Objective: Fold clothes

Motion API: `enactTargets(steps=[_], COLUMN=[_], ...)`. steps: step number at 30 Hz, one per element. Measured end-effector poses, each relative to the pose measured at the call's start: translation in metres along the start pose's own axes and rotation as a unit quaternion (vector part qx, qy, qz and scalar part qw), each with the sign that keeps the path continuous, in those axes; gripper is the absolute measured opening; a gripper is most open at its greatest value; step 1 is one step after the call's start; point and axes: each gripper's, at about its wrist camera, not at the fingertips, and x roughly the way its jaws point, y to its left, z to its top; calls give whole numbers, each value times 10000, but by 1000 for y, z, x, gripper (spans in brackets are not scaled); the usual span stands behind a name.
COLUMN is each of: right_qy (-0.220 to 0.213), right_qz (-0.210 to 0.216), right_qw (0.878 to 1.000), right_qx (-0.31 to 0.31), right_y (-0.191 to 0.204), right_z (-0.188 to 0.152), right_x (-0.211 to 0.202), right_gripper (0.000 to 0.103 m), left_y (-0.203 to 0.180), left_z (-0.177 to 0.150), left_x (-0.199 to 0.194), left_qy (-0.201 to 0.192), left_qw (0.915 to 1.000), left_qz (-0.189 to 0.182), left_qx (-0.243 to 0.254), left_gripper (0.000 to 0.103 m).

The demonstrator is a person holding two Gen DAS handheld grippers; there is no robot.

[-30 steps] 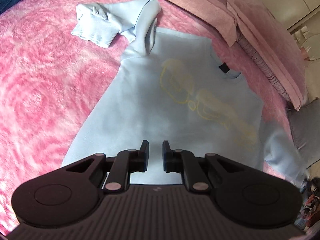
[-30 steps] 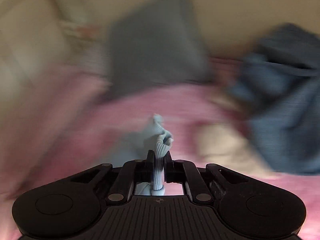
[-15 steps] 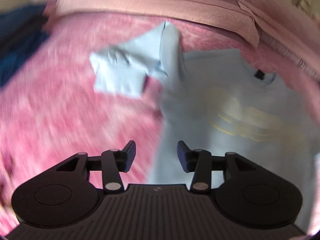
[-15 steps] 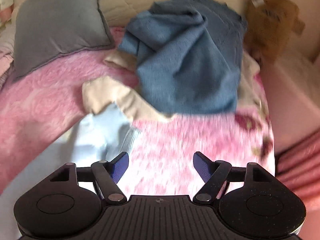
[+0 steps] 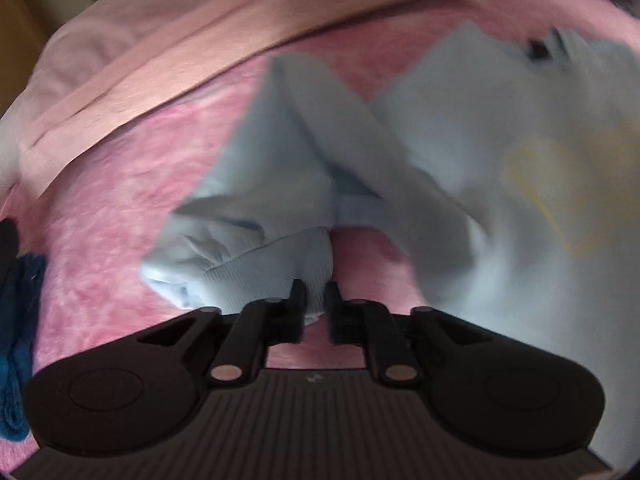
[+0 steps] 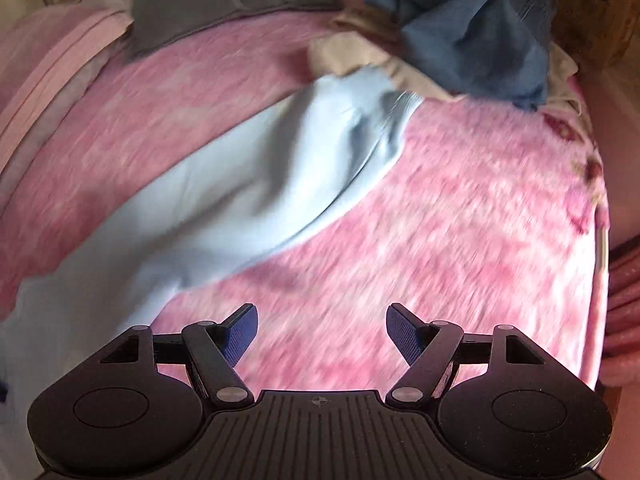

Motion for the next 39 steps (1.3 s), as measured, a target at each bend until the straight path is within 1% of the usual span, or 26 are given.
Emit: enactTargets(steps=[2,3,4,5,7,8,10,11,12,13,14,15,17,20,21,22,23,24,25,26,27,29,30,31,37,39], right_qy=[-28,-42,-55,-65,-38,12,122,182,247,321,394,462,587,660,669,677,681,674,666,663,676,705,723,743,879,942], right_qz=[17,26,36,49,96,140,230,266,300,336,364,378,399,376,353,331,306,275,245,216,195,178,182,188,218,237], right_qw=[10000,10000,10000,10000,9999,9998,9993,9990,9986,9981,9976,9971,9960,9951,9950,9948,9947,9948,9949,9950,9950,9951,9951,9950,9941,9931], right_qx=[-8,-12,-18,-30,-89,-146,-262,-318,-367,-408,-445,-480,-549,-630,-657,-685,-706,-712,-717,-720,-711,-665,-644,-633,-601,-657], right_y=[9,13,17,22,33,39,50,56,60,64,67,68,71,69,67,65,63,60,58,55,53,50,49,48,44,42], right_z=[-3,-5,-6,-7,-10,-12,-20,-25,-31,-37,-43,-47,-54,-55,-54,-52,-51,-49,-48,-48,-48,-51,-53,-55,-68,-71], right_x=[-4,-6,-9,-11,-12,-11,-6,-4,-2,1,4,6,9,10,9,9,9,9,8,8,8,8,9,9,16,17], right_gripper=[74,74,74,74,74,74,74,74,74,74,74,74,74,74,74,74,74,74,74,74,74,74,74,74,74,74], left_y=[40,69,100,134,198,222,256,264,265,261,254,247,234,223,221,221,222,223,224,222,219,212,207,202,171,160], left_z=[13,21,29,36,45,45,40,35,29,21,9,-3,-28,-57,-63,-65,-65,-65,-66,-62,-56,-46,-45,-49,-95,-111], left_x=[-14,-22,-30,-37,-41,-41,-38,-37,-36,-34,-30,-23,-7,16,22,26,31,35,40,40,36,14,0,-8,-32,-40], left_qy=[-246,-380,-500,-606,-676,-656,-558,-496,-426,-313,-144,43,338,408,382,317,256,194,133,113,56,-283,-403,-412,-63,54], left_qw=[9978,9937,9867,9766,9507,9374,9111,9028,8999,8975,8928,8852,8616,8249,8138,8078,8049,8019,7987,8077,8251,8558,8667,8710,8746,8754], left_qz=[149,232,314,393,481,484,436,374,280,196,82,-64,-247,-214,-132,-21,66,152,239,382,588,957,1123,1221,1530,1632], left_qx=[-592,-1031,-1512,-2028,-2988,-3387,-4062,-4255,-4330,-4394,-4502,-4651,-5059,-5634,-5797,-5886,-5928,-5970,-6011,-5883,-5619,-5076,-4843,-4742,-4599,-4549], left_gripper=[7,6,6,7,7,10,19,30,40,42,43,43,43,43,43,43,43,35,19,1,0,0,0,0,1,3])
